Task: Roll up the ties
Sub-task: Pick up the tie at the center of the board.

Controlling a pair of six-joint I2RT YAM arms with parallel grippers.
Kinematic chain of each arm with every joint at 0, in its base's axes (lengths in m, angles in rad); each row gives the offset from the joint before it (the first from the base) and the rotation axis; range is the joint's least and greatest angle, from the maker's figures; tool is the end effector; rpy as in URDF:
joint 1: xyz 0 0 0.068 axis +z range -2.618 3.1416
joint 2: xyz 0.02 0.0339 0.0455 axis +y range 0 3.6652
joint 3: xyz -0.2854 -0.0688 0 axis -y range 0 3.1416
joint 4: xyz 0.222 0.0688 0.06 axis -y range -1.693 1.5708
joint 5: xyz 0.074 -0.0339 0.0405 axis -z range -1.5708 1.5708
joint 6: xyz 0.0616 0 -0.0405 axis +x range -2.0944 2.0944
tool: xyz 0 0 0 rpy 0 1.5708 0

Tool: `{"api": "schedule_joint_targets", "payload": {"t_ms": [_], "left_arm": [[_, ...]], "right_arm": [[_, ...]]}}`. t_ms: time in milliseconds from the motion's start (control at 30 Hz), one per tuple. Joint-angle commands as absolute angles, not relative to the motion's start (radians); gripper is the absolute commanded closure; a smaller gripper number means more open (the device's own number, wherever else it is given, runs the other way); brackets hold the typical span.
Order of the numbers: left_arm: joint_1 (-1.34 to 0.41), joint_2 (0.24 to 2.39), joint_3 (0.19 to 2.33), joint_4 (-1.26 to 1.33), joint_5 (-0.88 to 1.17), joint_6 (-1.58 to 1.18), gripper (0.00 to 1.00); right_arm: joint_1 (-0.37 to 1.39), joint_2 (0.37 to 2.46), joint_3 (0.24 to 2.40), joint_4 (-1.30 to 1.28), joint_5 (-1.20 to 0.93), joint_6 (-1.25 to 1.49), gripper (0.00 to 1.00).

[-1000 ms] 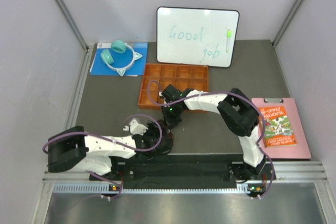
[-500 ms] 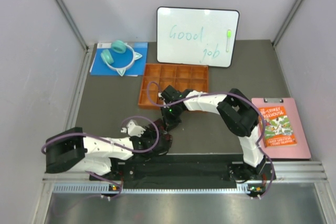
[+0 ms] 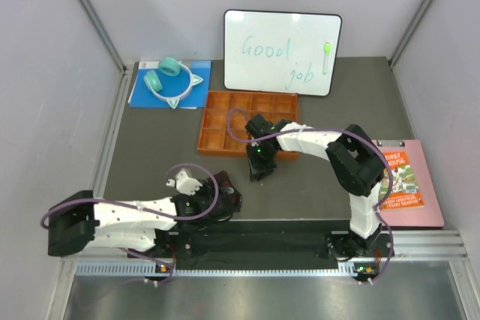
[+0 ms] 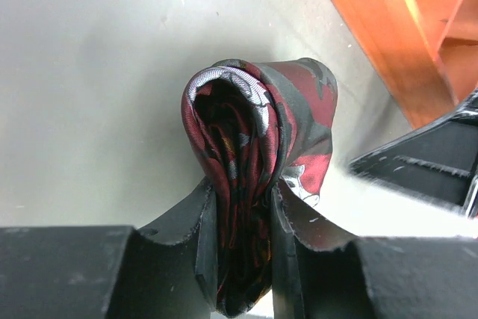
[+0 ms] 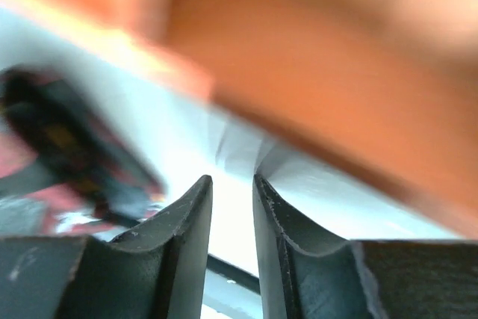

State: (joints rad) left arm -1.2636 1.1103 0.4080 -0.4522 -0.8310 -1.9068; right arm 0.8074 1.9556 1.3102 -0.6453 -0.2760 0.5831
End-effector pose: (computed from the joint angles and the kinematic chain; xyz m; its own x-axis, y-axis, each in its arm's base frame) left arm 0.0882 -0.1274 0.1659 -0.4302 -0.7487 -0.5044 -0.4432 0.6619 -0.6045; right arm 0.2488 0.2843 0.1643 -0.9661 -0.2433 -0.0866 -0.2579 0.8922 0.3708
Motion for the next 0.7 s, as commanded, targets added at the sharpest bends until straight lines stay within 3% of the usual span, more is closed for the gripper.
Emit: {"api": "schedule_joint_targets", "payload": {"t_ms": [0, 267, 500, 667], "left_arm": [[-1.258, 0.967, 0.399, -0.572, -0.847, -1.849, 1.00], [-1.259, 0.796, 0.440, -0.687, -0.910, -1.757, 1.00], [-1.243, 0.808, 0.646, -0.756, -1.098, -1.537, 1.00], [-1.142, 0.888, 0.776, -0.677, -1.141, -1.253, 1.00]], "right_arm": [[0.752, 1.833, 1.270, -0.697, -0.138, 0.572, 0.70], [0.741, 1.706, 1.096, -0.585, -0.046, 0.635, 0.69], [0.741, 1.575, 0.891, -0.424, -0.023, 0.680, 0.76], [0.741, 1.546, 0.792, -0.335, -0.052, 0.684, 0.67]]}}
